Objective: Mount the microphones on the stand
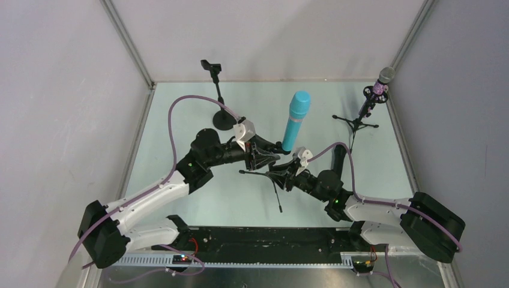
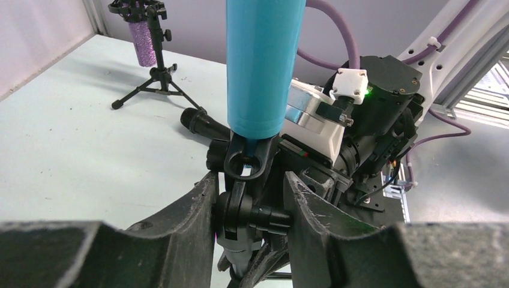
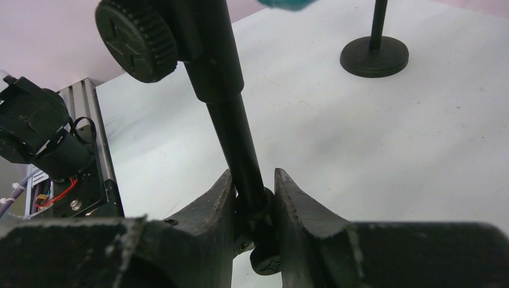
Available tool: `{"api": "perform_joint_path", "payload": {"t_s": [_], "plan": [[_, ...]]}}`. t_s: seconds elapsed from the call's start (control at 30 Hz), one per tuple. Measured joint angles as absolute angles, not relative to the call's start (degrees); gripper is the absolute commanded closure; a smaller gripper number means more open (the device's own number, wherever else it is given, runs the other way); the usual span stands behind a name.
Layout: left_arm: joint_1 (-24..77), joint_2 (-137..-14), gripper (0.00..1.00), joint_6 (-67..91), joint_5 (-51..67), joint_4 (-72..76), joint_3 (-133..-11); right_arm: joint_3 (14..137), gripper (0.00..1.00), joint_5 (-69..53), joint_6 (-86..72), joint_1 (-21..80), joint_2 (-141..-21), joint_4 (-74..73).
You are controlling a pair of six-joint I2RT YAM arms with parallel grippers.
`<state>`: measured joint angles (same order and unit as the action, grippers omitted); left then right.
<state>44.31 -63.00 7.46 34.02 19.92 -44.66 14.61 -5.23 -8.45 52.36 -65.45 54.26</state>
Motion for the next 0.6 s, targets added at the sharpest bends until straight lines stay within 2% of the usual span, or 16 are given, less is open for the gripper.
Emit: {"api": "perform_joint_path", "payload": {"t_s": [0.23,0.6], "plan": [[44.6,-60.9,1.00,8.1,31.5,17.6,-44.7,15.0,0.99,-5.3,-8.9,53.0,-66.5,55.7],[44.9,-58.2,1.00,8.6,28.9,14.8,-44.7,15.8,1.00,-5.2,-9.2,54.3,-67.3,56.5]]}}
